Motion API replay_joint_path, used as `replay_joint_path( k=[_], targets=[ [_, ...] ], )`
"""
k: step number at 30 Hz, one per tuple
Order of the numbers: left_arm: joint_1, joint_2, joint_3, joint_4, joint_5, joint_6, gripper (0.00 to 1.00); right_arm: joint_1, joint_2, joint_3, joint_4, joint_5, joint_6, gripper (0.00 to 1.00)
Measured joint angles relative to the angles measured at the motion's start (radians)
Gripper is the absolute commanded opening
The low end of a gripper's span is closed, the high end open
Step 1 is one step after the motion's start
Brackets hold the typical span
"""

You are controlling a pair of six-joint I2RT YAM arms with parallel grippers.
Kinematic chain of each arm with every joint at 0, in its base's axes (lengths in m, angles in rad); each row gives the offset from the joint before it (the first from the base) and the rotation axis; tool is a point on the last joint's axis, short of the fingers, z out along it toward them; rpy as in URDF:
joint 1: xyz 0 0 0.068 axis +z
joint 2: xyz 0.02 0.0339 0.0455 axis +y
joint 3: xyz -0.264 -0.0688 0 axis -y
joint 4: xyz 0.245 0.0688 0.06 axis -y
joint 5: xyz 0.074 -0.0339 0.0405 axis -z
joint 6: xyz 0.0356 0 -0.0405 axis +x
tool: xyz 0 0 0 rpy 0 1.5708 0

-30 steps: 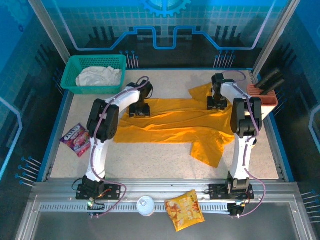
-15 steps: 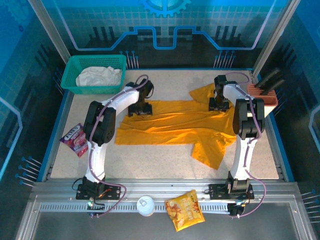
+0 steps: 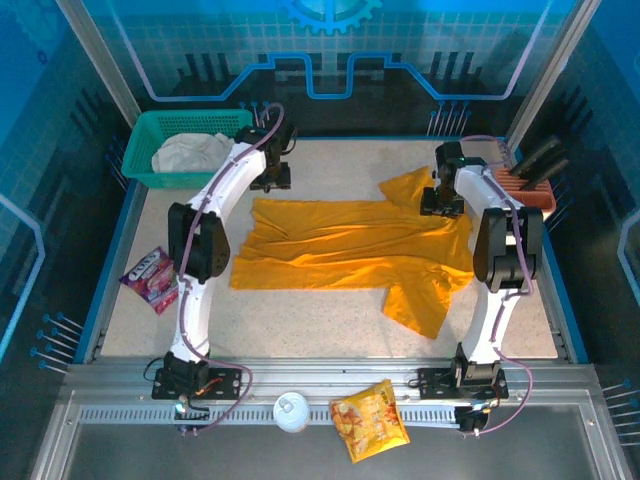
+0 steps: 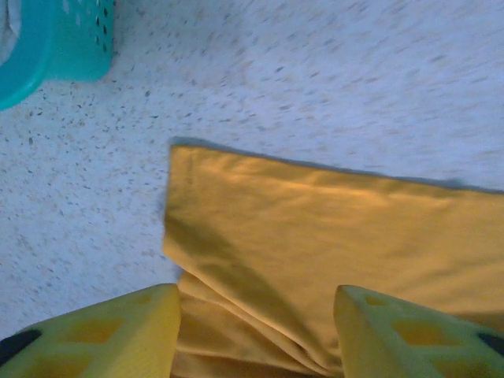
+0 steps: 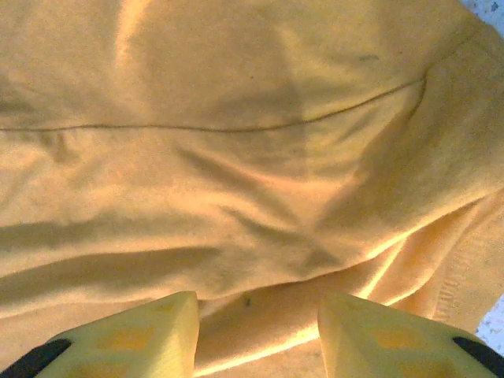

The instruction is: Fold and stack the t-shirts

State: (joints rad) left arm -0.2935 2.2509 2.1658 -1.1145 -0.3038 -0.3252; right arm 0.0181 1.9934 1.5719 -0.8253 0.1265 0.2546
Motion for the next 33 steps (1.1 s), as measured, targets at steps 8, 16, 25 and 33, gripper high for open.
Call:
replay_joint_path(
  k=[8, 16, 25, 33],
  targets=[
    [0.051, 0.118, 0.014, 0.013, -0.020, 0.168, 0.51, 0.000, -0.032, -0.045, 0.005, -0.023, 0.000, 0.45],
    [0.097, 0.174, 0.082, 0.040, 0.006, 0.294, 0.48, 0.000, -0.056, -0.074, 0.007, -0.026, 0.000, 0.45],
    [0.106, 0.238, 0.085, 0.051, 0.006, 0.377, 0.46, 0.000, -0.059, -0.088, 0.008, -0.026, 0.000, 0.44],
    [0.125, 0.241, 0.084, 0.054, 0.016, 0.388, 0.47, 0.000, -0.069, -0.116, 0.015, -0.026, -0.001, 0.44]
  ],
)
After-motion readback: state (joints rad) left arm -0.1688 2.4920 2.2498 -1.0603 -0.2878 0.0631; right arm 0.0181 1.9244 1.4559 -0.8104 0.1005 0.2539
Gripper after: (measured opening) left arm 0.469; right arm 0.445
